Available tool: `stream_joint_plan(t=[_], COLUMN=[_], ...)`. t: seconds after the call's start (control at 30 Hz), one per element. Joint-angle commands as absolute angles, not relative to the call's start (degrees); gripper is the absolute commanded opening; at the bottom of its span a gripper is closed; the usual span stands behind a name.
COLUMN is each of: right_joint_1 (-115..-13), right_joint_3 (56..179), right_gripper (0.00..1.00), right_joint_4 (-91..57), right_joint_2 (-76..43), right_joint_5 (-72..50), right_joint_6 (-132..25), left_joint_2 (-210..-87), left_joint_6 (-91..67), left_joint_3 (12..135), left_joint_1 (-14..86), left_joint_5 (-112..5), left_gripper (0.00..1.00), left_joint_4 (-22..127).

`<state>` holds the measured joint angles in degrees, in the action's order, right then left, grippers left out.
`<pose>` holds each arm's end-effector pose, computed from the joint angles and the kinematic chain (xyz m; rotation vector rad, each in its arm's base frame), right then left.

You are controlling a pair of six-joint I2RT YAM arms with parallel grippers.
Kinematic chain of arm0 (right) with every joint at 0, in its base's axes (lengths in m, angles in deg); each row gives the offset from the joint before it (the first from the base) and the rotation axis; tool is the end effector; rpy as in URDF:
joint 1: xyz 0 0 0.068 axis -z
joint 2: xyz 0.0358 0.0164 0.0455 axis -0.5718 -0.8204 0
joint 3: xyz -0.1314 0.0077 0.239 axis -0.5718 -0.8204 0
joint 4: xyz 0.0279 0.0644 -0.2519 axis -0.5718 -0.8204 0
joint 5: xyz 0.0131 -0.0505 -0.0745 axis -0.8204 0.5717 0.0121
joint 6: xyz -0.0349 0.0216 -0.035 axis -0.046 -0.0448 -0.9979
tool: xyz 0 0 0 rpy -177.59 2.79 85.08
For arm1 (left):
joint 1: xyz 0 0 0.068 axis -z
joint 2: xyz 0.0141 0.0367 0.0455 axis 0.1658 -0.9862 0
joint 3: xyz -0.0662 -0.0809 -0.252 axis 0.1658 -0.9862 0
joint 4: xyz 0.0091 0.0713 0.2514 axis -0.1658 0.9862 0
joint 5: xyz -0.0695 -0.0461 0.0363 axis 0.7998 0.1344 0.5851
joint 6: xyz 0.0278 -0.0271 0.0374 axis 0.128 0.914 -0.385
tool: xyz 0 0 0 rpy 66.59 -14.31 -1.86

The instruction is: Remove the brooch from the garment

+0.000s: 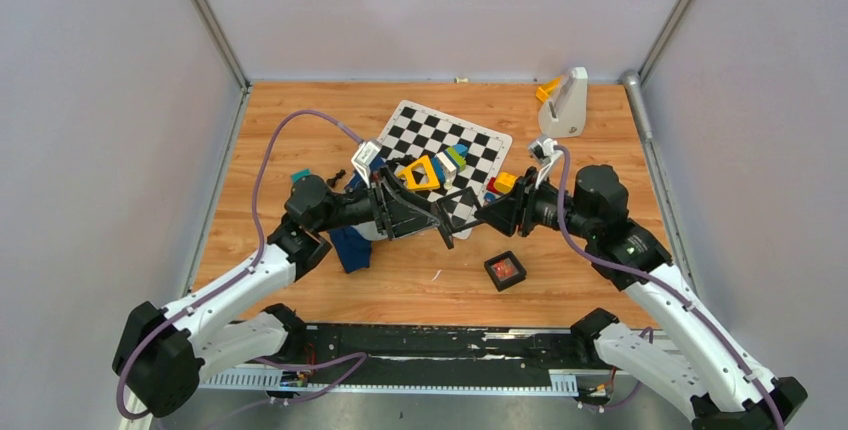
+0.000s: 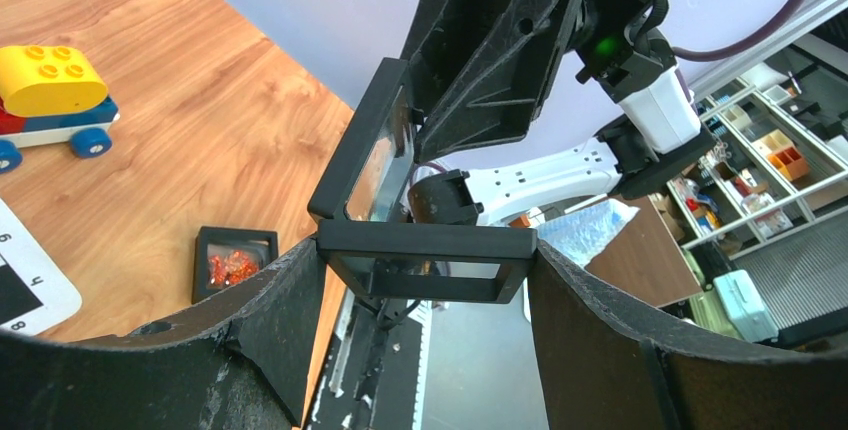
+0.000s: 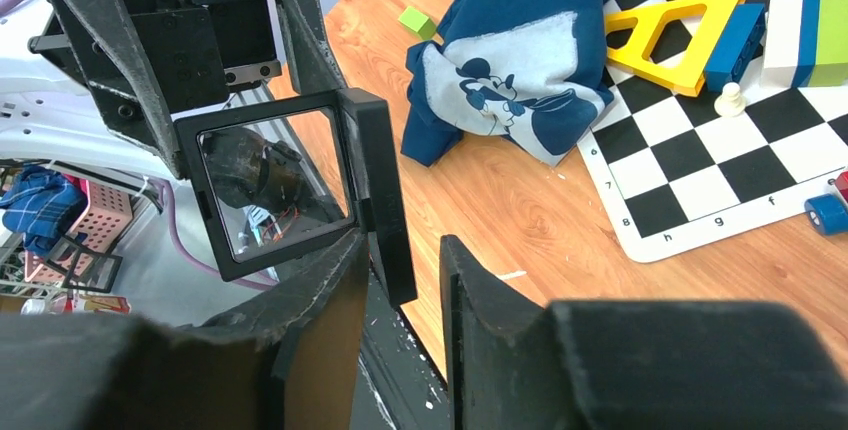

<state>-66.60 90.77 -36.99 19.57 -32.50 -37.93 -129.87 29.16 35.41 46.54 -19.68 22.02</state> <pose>0.1404 0.1069 0.3442 -0.5314 1.9178 1.1006 0.1655 -0.1546 0.3115 0.4854 1.6568 -1.7367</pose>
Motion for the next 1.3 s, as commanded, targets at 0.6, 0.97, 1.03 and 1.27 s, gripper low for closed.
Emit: stream_joint_plan(t=[0.6, 0.97, 1.03, 1.27], right_joint_1=[-66.3, -68.9, -70.4, -75.4], right_joint_3=[94.6, 96.4, 97.0, 98.9], right_gripper=[0.00, 0.00, 0.00, 0.00], right_joint_4=[-45.1, -47.3, -48.1, -49.3], right_joint_2=[16.2, 4.7, 2.3, -4.6], right_joint_5=[-26.5, -11.7, -5.9, 5.9], right_joint_6=[-41.8, -39.5, -39.1, -38.1], left_joint_2=[-123.7, -129.9, -131.0, -135.6], left_joint_6=[11.4, 10.9, 11.7, 15.1], left_joint_3=[40.4, 43.1, 43.4, 41.7], left_joint_1=[46.5, 48.5, 49.3, 51.7], left_joint_5=[-38.4, -53.0, -57.0, -60.5], left_gripper=[1.00, 1.00, 0.99, 0.82], left_joint_4=[51.5, 60.9, 62.2, 55.9])
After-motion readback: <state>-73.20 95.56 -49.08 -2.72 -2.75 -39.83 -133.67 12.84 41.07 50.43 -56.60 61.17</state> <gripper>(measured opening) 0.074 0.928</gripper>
